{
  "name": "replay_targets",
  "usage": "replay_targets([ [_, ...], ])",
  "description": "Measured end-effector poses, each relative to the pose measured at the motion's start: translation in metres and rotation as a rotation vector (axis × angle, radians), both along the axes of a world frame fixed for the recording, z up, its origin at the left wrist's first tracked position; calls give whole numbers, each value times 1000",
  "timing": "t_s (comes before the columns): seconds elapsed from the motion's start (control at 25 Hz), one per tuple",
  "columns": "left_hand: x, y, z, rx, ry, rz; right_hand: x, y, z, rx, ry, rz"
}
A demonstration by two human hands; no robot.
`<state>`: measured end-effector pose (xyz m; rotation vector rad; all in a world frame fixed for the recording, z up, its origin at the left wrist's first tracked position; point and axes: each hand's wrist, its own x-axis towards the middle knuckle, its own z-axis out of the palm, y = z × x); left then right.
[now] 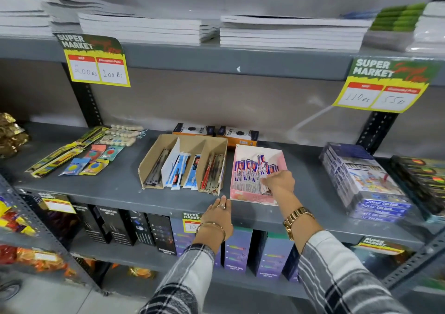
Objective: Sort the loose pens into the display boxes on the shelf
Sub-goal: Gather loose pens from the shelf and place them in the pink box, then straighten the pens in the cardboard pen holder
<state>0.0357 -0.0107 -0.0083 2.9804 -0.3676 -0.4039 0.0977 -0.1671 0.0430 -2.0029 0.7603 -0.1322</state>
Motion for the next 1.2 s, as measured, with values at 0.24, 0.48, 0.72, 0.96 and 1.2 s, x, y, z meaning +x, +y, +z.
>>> replay_targets([
  [0.24, 0, 1, 0, -14, -13, -8, 11, 12, -10, -151, 58, 130],
  [0.48, 0, 2, -2, -32, -34, -19, 12, 14, -15, -339, 45, 211],
  [0.72, -2, 6, 1, -30, -49, -50, 4, 19, -3, -449, -41, 230],
  [0.96, 0, 33, 7, -63, -119, -103, -2, 42, 19, -474, -223, 371],
  [1.2, -4, 78, -7, -40, -195, -49, -3, 91, 29, -507, -351, 507],
])
